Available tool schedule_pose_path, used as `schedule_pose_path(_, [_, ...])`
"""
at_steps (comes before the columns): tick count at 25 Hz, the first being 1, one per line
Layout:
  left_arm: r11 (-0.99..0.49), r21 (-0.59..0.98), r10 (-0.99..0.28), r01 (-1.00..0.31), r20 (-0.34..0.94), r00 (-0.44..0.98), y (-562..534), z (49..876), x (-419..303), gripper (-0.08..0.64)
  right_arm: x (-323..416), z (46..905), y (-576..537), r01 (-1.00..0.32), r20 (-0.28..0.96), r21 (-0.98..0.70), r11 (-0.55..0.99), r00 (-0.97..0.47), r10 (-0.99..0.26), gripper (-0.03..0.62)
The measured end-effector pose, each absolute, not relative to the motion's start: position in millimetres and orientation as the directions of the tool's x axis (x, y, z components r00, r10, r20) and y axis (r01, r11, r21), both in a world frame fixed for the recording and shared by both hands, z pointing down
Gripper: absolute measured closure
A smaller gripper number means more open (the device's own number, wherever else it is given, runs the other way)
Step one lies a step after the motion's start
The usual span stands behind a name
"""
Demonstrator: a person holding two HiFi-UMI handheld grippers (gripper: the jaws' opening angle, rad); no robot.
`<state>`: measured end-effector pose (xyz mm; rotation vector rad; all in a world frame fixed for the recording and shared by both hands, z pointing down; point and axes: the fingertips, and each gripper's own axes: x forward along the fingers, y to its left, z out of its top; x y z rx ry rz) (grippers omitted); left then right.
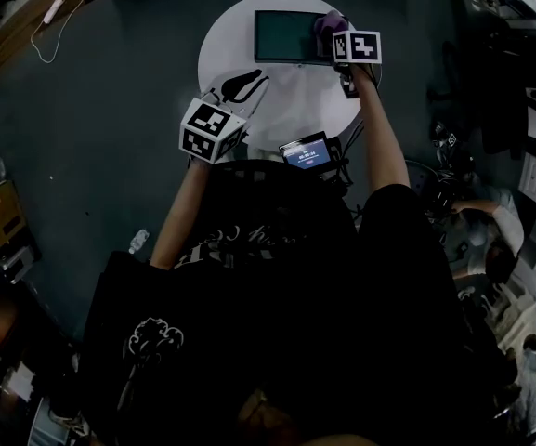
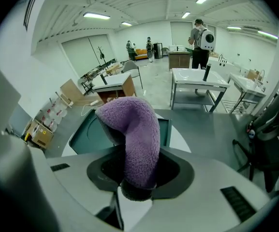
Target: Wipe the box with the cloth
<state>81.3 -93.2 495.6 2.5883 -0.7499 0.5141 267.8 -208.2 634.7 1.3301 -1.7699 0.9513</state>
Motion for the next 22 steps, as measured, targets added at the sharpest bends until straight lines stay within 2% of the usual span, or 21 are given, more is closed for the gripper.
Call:
schedule_pose_path(9, [-0.797,0.259,-0.414,-0.546,0.424,0.805,-89,490,94,0.500,279,626,-203,-0.982,0.877,-0.072,0.173,-0.145,-0.459,0.482])
schedule_pose_path(13, [-0.801,0.253,-0.411,-0.543,0.427,0.805,-86,490,86,0.499,232,606,-198,-0.950,0.837,-0.147,0.275,-0.268,-0.476,0.482])
schedule_pose_path(17, [-0.795,0.260,-0.411,-0.547,0.433,0.802,-87,492,78,0.500,165,594,-181,-0.888,0.802,-0.228,0.399,-0.404,-0.440,0.482])
schedule_pose_path(22, [-0.809,0.262,-0.394,-0.526,0.423,0.816,-92,490,77,0.500,105,604,-168,-0.843,0.794,-0.272,0.465,-0.469,-0.387,0.482])
